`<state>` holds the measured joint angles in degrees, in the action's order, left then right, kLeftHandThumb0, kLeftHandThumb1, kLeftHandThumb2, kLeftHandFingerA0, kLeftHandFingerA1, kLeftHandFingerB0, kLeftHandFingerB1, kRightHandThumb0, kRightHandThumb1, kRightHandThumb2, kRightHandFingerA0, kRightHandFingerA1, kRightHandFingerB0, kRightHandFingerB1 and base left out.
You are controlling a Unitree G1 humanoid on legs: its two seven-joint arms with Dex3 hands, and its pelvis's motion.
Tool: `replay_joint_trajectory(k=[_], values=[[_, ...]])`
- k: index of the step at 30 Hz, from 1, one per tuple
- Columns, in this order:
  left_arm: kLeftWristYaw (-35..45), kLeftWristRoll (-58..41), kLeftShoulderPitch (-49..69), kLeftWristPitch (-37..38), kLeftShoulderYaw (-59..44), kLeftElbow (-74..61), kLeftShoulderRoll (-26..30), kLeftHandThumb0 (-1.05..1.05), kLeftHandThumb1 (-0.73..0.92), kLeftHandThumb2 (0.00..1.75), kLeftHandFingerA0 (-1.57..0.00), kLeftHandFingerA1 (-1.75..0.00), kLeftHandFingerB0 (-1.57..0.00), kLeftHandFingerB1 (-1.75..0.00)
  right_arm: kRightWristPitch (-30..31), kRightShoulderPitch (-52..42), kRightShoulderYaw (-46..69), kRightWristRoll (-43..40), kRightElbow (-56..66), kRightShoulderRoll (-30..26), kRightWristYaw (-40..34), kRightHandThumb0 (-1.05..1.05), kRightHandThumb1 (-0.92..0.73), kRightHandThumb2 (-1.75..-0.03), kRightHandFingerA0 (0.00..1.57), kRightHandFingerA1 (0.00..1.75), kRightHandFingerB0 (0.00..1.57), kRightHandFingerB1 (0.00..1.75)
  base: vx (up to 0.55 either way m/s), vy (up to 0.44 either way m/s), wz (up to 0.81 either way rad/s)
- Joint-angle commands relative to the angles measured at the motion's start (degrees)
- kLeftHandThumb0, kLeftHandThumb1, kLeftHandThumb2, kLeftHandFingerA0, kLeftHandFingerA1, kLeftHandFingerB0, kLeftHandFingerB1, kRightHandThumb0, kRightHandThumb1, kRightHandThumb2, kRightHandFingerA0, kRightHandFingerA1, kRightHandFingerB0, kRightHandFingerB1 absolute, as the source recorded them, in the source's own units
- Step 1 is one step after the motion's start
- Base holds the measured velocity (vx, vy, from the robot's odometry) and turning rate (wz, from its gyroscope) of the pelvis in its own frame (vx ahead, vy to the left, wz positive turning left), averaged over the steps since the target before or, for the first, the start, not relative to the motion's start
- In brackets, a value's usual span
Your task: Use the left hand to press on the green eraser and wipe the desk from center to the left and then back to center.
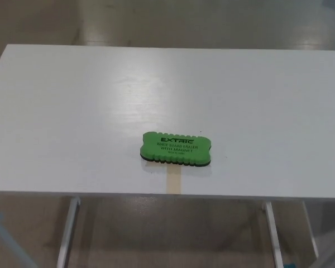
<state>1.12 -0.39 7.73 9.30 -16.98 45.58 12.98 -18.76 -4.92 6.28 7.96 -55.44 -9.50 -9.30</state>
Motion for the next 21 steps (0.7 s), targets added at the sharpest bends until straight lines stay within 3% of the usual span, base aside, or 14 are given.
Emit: replay_joint_trajectory(k=[1,6,11,12,15,16,17,20,21], values=[[-1.35,-4.05,0.44,8.21,-3.93,-0.72,-0.07,-0.37,0.70,0.62,-0.54,-0.43,-0.42,-0.34,-15.72,0.34,2.04,-0.53,-3.23,1.39,-8.18,-0.46,-0.63,-0.90,0.63,0.60,0.37,0.48,0.00,0.000,0.00],[1.23,-5.02,0.71,9.67,-5.14,0.65,0.42,-0.40,0.69,0.61,-0.54,-0.42,-0.41,-0.34,-16.80,0.19,2.42,-1.18,-4.65,1.38,-6.39,-0.46,-0.63,-0.90,0.61,0.60,0.37,0.49,0.00,0.000,0.00],[17.17,-7.68,-0.63,6.93,-3.48,-0.35,6.33,-0.40,0.66,0.60,-0.54,-0.41,-0.31,-0.31,-17.52,0.69,2.79,-1.51,-5.73,1.25,-5.51,-0.47,-0.63,-0.90,0.60,0.60,0.37,0.49,0.00,0.000,0.00],[23.86,-9.14,-1.30,5.79,-2.56,-1.69,8.60,-0.40,0.66,0.61,-0.54,-0.41,-0.31,-0.31,-17.68,1.06,3.02,-1.81,-6.09,1.18,-5.19,-0.47,-0.63,-0.90,0.60,0.60,0.37,0.49,0.00,0.000,0.00],[33.87,-11.19,-2.26,5.58,-0.89,-3.78,11.66,-0.39,0.65,0.59,-0.60,-0.41,-0.34,-0.31,-18.19,1.39,3.16,-2.04,-6.39,1.35,-5.06,-0.46,-0.63,-0.90,0.61,0.61,0.37,0.49,0.00,0.000,0.00],[35.94,-11.87,-2.41,5.26,-0.58,-4.41,12.11,-0.47,0.53,0.79,-0.56,-0.54,-0.30,-0.43,-18.35,1.41,3.18,-2.05,-6.47,1.40,-5.11,-0.46,-0.63,-0.90,0.61,0.61,0.37,0.49,0.00,0.000,0.00],[39.55,-13.16,-2.39,4.95,0.18,-5.99,12.57,-0.38,0.64,0.59,-0.63,-0.42,-0.38,-0.33,-18.82,1.29,3.12,-1.88,-6.57,1.42,-5.43,-0.46,-0.63,-0.90,0.61,0.61,0.37,0.49,0.00,0.000,0.00],[45.99,-15.18,-1.38,5.17,2.52,-10.36,13.17,-0.38,0.65,0.59,-0.64,-0.42,-0.38,-0.33,-19.53,1.11,2.94,-1.37,-6.77,1.37,-6.28,-0.45,-0.63,-0.90,0.61,0.61,0.37,0.49,0.00,0.000,0.00],[48.28,-15.73,-0.46,5.57,3.92,-12.82,13.43,-0.45,0.55,0.80,-0.55,-0.53,-0.32,-0.45,-19.56,1.07,2.81,-1.09,-6.83,1.35,-6.70,-0.46,-0.63,-0.90,0.61,0.61,0.37,0.49,0.00,0.000,0.00]])
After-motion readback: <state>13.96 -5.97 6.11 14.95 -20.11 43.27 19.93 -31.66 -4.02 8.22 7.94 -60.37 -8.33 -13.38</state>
